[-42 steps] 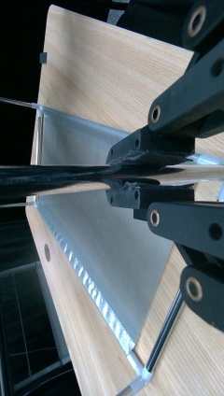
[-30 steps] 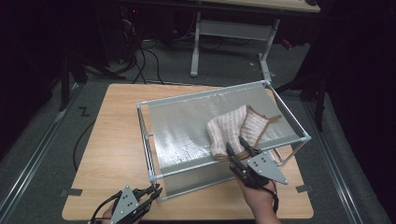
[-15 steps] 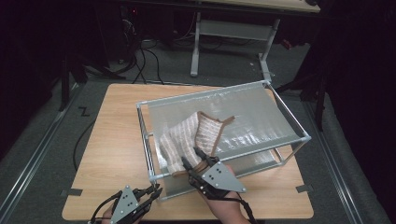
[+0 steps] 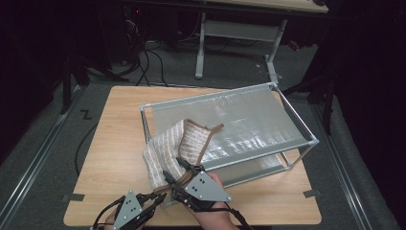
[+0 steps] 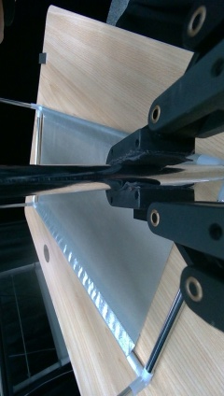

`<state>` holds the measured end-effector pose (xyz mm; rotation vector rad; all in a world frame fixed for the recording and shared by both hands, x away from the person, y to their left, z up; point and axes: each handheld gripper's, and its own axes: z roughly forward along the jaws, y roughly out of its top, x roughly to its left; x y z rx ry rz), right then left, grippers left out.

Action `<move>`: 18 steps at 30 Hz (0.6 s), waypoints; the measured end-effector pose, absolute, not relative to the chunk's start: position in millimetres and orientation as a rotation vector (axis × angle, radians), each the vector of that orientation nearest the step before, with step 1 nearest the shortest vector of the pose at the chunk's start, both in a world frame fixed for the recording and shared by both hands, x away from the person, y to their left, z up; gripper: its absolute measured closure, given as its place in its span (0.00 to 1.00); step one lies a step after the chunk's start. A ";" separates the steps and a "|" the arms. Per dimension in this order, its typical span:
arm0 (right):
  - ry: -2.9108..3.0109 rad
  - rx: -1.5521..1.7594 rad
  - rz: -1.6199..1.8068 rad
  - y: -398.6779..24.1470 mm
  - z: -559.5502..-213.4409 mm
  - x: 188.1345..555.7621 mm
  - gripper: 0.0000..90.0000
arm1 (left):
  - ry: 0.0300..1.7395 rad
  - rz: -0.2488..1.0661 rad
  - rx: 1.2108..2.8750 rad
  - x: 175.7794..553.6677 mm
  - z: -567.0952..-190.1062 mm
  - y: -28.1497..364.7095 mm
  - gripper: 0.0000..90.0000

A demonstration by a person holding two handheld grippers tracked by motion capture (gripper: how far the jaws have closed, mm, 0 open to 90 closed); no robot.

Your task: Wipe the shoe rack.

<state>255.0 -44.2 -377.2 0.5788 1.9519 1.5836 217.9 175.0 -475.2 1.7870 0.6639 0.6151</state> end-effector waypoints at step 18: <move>2.036 0.584 1.573 -53.2 -373.5 254.9 0.74 | 0.659 0.619 1.793 217.5 -475.1 174.2 0.88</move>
